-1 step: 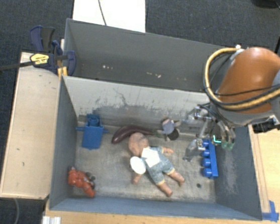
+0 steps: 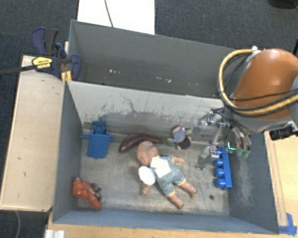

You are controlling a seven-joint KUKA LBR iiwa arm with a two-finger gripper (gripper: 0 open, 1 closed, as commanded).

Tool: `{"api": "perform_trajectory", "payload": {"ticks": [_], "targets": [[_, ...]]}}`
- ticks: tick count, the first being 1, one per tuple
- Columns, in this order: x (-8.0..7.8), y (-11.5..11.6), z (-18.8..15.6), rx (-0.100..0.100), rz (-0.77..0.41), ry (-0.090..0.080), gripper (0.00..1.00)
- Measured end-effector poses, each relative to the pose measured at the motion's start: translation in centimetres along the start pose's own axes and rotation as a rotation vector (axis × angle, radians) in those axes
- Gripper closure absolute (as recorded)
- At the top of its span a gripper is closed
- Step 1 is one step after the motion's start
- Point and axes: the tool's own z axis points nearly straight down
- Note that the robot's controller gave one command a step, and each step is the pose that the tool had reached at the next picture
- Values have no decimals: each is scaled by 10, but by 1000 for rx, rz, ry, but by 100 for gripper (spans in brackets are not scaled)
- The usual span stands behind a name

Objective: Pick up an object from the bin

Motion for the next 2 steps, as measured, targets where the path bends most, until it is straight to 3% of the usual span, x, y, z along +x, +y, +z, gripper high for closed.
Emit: {"api": "perform_trajectory", "payload": {"ticks": [1,2], "targets": [[0,-5,13,-1,65,-3,0],[0,-3,48,0,198,1,0]]}}
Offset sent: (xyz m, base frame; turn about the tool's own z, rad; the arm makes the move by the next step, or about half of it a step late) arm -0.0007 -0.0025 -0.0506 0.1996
